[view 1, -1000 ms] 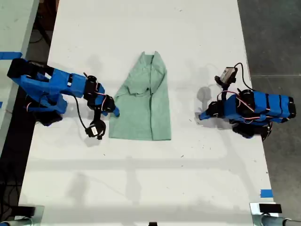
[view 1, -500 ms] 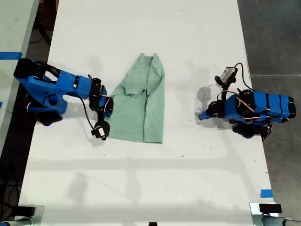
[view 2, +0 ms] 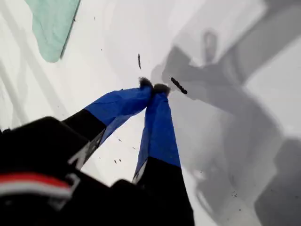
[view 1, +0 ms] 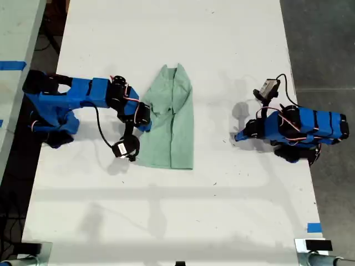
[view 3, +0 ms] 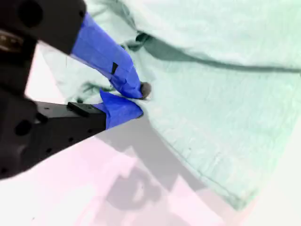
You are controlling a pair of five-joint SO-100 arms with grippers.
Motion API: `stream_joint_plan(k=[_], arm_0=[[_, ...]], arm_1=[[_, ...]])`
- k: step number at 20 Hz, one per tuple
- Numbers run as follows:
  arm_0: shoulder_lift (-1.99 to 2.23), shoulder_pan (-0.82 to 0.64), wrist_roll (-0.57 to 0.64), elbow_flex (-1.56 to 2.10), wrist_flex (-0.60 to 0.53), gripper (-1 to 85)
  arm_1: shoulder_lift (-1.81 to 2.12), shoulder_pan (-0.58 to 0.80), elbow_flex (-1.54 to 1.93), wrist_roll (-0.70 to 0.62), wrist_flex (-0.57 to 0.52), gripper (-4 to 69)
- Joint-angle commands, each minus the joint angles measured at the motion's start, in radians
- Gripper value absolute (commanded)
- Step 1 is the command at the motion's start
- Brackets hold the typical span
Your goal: Fold t shirt
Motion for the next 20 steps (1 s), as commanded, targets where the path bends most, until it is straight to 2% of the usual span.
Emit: stream_joint_plan(k=[1, 4, 5, 7, 8, 9, 11, 13, 16, 20], arm_0=[[-0.149, -0.003, 0.081, -0.249, -0.023, 0.0], [-0.434, -0.006, 0.120, -0.468, -0.083, 0.0], [-0.502, -0.003, 0.130, -0.488, -0.130, 3.7], [-0.598, 0.009, 0.146, -0.502, -0.199, 16.2], [-0.618, 0.011, 0.146, -0.508, -0.193, 22.0], [-0.606, 0.006, 0.146, -0.508, -0.163, 24.4], [-0.492, -0.005, 0.147, -0.506, -0.064, 21.6], [-0.333, -0.011, 0.100, -0.489, 0.043, 5.9], [-0.064, -0.006, 0.087, -0.410, 0.112, 4.3], [0.276, -0.028, 0.058, -0.141, 0.094, 4.2]], arm_1=[[0.015, -0.003, 0.034, 0.002, 0.003, 0.8], [0.015, -0.003, 0.034, -0.002, 0.003, 0.8], [0.015, -0.003, 0.034, -0.003, 0.003, 0.8], [0.015, -0.005, 0.034, -0.006, 0.003, 0.8], [0.015, -0.005, 0.034, -0.006, 0.003, 0.8], [0.015, -0.005, 0.034, -0.008, 0.003, 0.8], [0.015, -0.005, 0.034, -0.008, 0.003, 0.8], [0.015, -0.005, 0.034, -0.008, 0.003, 0.8], [0.015, -0.005, 0.034, -0.008, 0.003, 0.8], [0.015, -0.005, 0.034, -0.006, 0.003, 0.8]])
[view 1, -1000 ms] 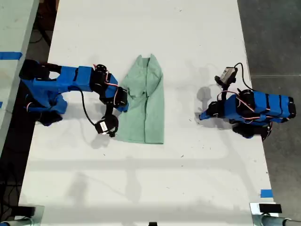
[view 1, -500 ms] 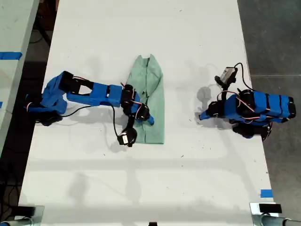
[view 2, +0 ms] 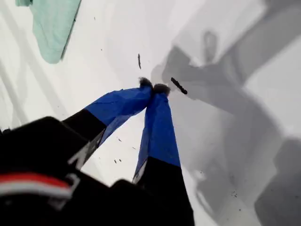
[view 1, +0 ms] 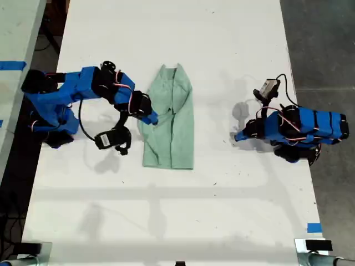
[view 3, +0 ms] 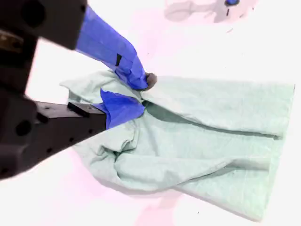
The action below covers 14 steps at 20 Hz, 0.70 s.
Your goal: Fold t shirt
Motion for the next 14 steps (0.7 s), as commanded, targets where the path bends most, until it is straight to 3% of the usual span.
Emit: stream_joint_plan(k=[1, 4, 8, 10, 13, 14], arm_0=[[0.241, -0.032, -0.026, 0.163, -0.028, 4.2], [0.503, 0.012, -0.095, 0.537, -0.144, 4.1], [1.477, 0.043, -0.179, 1.513, -0.611, 0.1], [1.902, 0.026, -0.198, 1.835, -0.540, 0.1], [1.842, 0.021, -0.097, 1.968, -0.629, 0.1], [1.899, 0.005, -0.081, 2.040, -0.595, 0.1]], arm_1=[[0.015, -0.005, 0.034, -0.006, 0.003, 0.8], [0.015, -0.008, 0.034, -0.005, 0.003, 0.8], [0.015, -0.006, 0.034, -0.005, 0.003, 0.8], [0.015, -0.005, 0.035, -0.003, 0.003, 0.8], [0.015, -0.005, 0.037, -0.002, 0.000, 0.8], [0.015, -0.003, 0.037, 0.000, 0.000, 0.8]])
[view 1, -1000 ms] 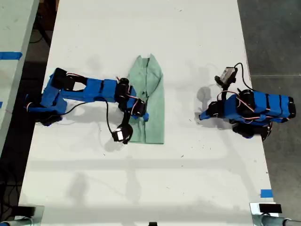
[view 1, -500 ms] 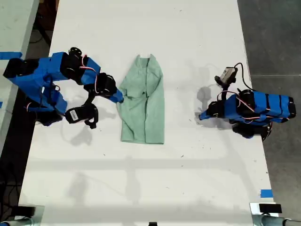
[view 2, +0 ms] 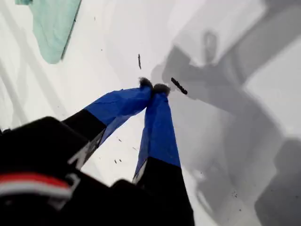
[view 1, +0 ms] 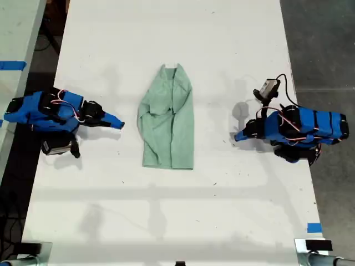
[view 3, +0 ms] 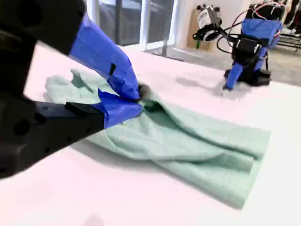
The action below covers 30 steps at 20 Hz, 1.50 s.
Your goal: Fold t shirt
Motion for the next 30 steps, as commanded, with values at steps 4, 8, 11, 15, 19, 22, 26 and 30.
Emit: stream_joint_plan(k=[4, 8, 11, 15, 19, 22, 26, 30], arm_0=[[0.071, 0.029, 0.023, 0.092, 0.029, 0.1], [0.071, 0.012, 0.014, 0.092, 0.038, 0.1], [0.071, 0.014, 0.011, 0.092, 0.043, 0.1], [0.071, 0.012, 0.005, 0.092, 0.049, 0.1], [0.071, 0.012, 0.002, 0.092, 0.051, 0.1], [0.071, 0.012, -0.003, 0.092, 0.054, 0.1], [0.071, 0.009, -0.011, 0.092, 0.057, 0.1], [0.071, 0.011, -0.014, 0.092, 0.060, 0.1]], arm_1=[[0.015, -0.008, 0.037, 0.003, 0.000, 0.8], [0.015, -0.011, 0.037, 0.005, 0.000, 0.8], [0.015, -0.011, 0.037, 0.005, 0.000, 0.8], [0.015, -0.011, 0.037, 0.006, 0.000, 0.8], [0.015, -0.011, 0.037, 0.008, 0.000, 0.8], [0.015, -0.012, 0.037, 0.008, 0.000, 0.8], [0.015, -0.012, 0.037, 0.009, 0.000, 0.8], [0.015, -0.012, 0.037, 0.011, 0.000, 0.8]])
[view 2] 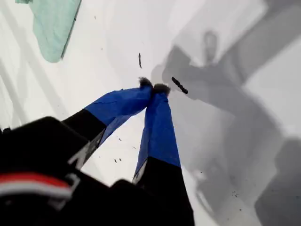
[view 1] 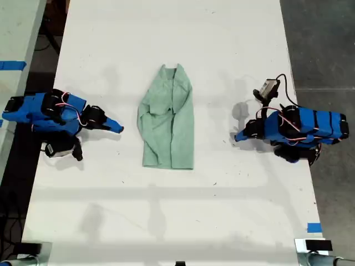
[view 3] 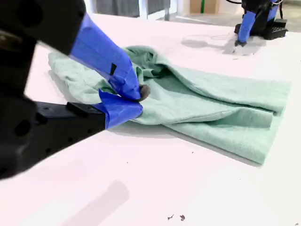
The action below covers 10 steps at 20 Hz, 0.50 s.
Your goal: Fold t shirt
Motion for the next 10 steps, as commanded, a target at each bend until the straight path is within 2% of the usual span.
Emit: stream_joint_plan(k=[1, 10], arm_0=[[0.006, 0.000, -0.018, 0.011, 0.003, 0.1], [0.006, 0.002, -0.025, 0.011, 0.006, 0.1]], arm_1=[[0.015, -0.008, 0.037, 0.011, 0.000, 0.8], [0.015, -0.011, 0.037, 0.014, 0.000, 0.8]])
